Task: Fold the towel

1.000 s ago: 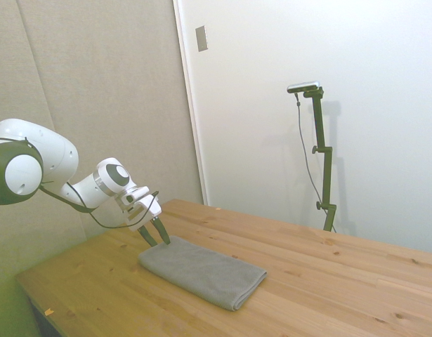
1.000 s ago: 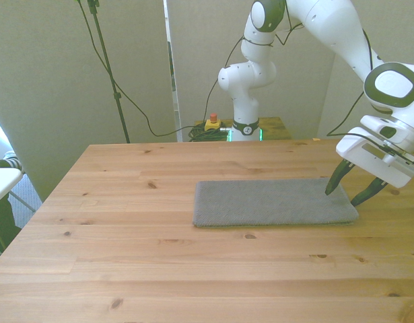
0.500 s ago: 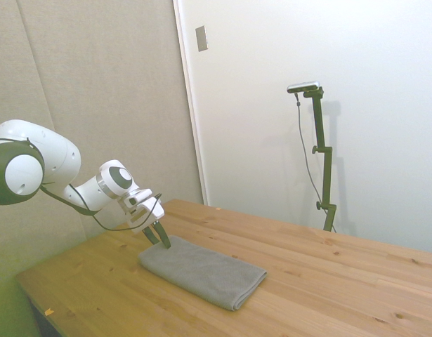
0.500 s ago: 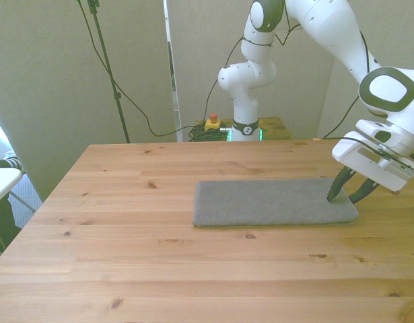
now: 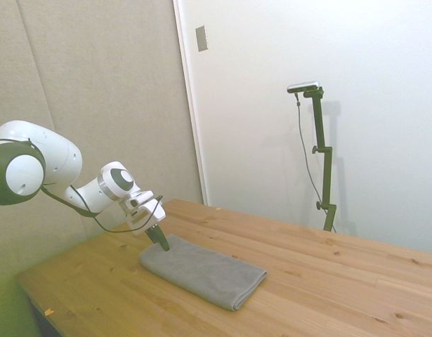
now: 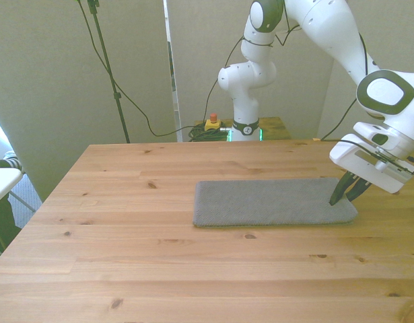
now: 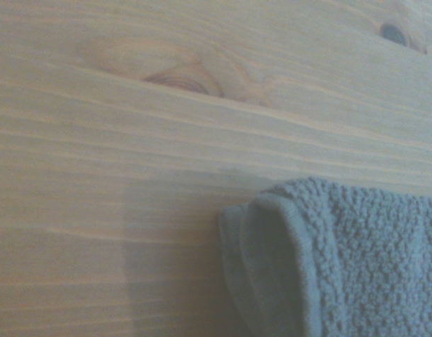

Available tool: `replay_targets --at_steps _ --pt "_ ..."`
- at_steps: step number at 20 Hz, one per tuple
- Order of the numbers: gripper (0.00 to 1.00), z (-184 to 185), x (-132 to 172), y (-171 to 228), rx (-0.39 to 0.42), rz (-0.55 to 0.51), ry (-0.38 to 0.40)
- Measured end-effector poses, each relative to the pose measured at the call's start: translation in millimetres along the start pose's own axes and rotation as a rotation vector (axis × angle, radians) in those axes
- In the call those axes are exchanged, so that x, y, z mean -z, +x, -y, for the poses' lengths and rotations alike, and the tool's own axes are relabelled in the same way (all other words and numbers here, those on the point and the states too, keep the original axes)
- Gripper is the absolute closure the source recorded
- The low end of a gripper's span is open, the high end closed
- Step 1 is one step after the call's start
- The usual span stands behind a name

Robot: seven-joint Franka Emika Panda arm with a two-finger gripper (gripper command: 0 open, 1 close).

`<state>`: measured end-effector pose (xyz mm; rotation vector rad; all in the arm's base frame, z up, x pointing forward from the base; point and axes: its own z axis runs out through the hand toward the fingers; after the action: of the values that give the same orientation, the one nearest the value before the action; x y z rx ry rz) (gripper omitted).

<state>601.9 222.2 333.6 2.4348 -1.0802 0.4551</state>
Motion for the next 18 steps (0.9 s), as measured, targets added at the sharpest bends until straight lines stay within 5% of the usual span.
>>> replay_targets --at_steps 18 --pt "1.00 -138.0 35.9 132.7 -0.127 0.035 0.191"
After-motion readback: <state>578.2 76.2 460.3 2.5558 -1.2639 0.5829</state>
